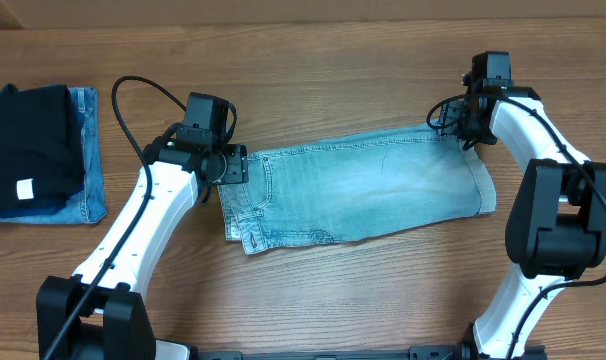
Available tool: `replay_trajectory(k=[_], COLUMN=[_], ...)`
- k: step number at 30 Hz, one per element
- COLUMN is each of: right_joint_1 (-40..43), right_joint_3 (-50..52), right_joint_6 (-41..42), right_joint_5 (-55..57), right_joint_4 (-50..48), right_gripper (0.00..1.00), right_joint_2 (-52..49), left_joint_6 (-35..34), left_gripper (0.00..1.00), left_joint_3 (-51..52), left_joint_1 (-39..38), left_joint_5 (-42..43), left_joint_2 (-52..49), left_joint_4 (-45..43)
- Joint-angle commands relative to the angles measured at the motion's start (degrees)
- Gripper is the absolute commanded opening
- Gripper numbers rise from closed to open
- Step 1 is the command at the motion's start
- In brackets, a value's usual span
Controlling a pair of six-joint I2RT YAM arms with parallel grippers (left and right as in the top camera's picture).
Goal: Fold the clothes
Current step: 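Regrasp the shorts corners with both grippers and smooth them flat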
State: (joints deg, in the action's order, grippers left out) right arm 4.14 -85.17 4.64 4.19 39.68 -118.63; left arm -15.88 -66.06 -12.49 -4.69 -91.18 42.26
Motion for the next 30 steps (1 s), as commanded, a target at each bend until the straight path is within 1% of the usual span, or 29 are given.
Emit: replay_trajectory(k=[1, 5, 7, 9, 11, 14, 16, 18, 20, 21, 24, 27, 30], right_joint_1=[0.5, 0.5, 0.5, 0.5, 0.8, 1.5, 1.6, 1.6, 1.6, 1.6, 1.6, 1.6, 1.6], right_joint_3=[-0.3, -0.3, -0.3, -0.3, -0.3, -0.3, -0.3, -0.3, -0.3, -0.3, -0.3, -0.6, -3.8], right_joint_6=[0.0, 0.0, 0.0, 0.1, 1.8, 2.6, 2.6, 2.6, 2.6, 2.6, 2.6, 2.6, 2.6], right_joint_5=[-1.4, -1.6, -1.5, -0.3, 2.2, 2.1, 2.1, 1.2, 0.1, -0.3, -0.9, -0.9, -0.9], right_joint_4=[-0.2, -0.2, -0.1, 0.2, 0.2, 0.1, 0.5, 0.4, 0.4, 0.4, 0.4, 0.0, -0.4], right_gripper=[0.71, 0.7, 0.64, 0.66, 0.66, 0.61, 0.6, 0.53, 0.35, 0.24, 0.04, 0.04, 0.04], right_joint_2=[-1.3, -1.9, -1.9, -1.9, -1.9, -1.9, -1.9, -1.9, -1.9, -1.9, -1.9, -1.6, -0.3], left_joint_6=[1.1, 1.1, 1.1, 1.1, 1.1, 1.1, 1.1, 1.1, 1.1, 1.1, 1.1, 1.1, 1.1], left_gripper=[0.72, 0.72, 0.71, 0.71, 0.71, 0.71, 0.71, 0.71, 0.71, 0.71, 0.71, 0.71, 0.71], left_joint_3=[-1.1, -1.1, -1.1, -1.1, -1.1, -1.1, -1.1, -1.1, -1.1, -1.1, -1.1, -1.1, -1.1], left_joint_1=[0.1, 0.1, 0.1, 0.1, 0.1, 0.1, 0.1, 0.1, 0.1, 0.1, 0.1, 0.1, 0.1], left_joint_5=[0.7, 0.7, 0.7, 0.7, 0.7, 0.7, 0.7, 0.7, 0.7, 0.7, 0.7, 0.7, 0.7], left_joint_2=[1.0, 1.0, 1.0, 1.0, 1.0, 1.0, 1.0, 1.0, 1.0, 1.0, 1.0, 1.0, 1.0], left_joint_4=[0.2, 0.2, 0.3, 0.7, 1.0, 1.0, 0.9, 0.9, 1.0, 1.0, 1.0, 1.0, 1.0])
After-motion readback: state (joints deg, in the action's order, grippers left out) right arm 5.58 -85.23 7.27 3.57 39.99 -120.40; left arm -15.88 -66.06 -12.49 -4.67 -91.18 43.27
